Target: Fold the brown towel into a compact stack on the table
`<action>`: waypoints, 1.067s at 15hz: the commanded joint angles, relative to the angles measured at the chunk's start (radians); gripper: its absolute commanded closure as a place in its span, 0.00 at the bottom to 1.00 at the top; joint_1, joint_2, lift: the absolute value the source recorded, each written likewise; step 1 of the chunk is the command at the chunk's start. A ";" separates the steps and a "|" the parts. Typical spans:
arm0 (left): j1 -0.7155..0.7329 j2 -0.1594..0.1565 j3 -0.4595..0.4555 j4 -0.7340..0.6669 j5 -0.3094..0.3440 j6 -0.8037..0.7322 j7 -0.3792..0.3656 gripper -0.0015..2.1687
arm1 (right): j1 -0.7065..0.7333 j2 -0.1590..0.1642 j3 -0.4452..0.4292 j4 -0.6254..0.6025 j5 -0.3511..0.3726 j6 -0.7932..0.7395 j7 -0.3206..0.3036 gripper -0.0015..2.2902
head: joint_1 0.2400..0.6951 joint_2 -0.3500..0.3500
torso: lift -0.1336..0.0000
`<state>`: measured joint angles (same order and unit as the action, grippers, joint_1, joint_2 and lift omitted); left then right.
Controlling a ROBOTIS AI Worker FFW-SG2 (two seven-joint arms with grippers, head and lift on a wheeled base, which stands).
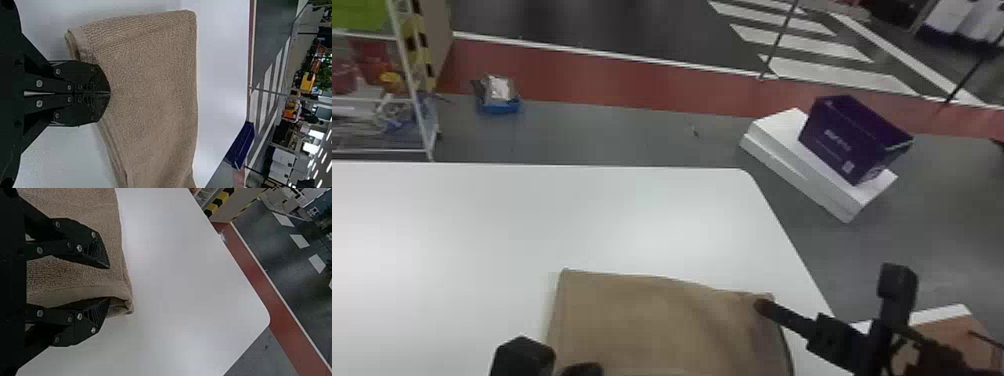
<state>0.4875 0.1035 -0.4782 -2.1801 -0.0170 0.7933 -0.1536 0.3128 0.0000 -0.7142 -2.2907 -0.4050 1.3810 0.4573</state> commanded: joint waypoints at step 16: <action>0.089 0.019 0.043 -0.138 0.014 -0.186 0.032 0.86 | 0.043 0.001 -0.175 -0.023 -0.012 -0.069 0.193 0.02 | 1.00 0.00 | 0.07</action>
<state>0.5598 0.1206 -0.4455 -2.3140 -0.0093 0.7046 -0.1218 0.3379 0.0000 -0.8544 -2.3039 -0.3993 1.3199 0.6347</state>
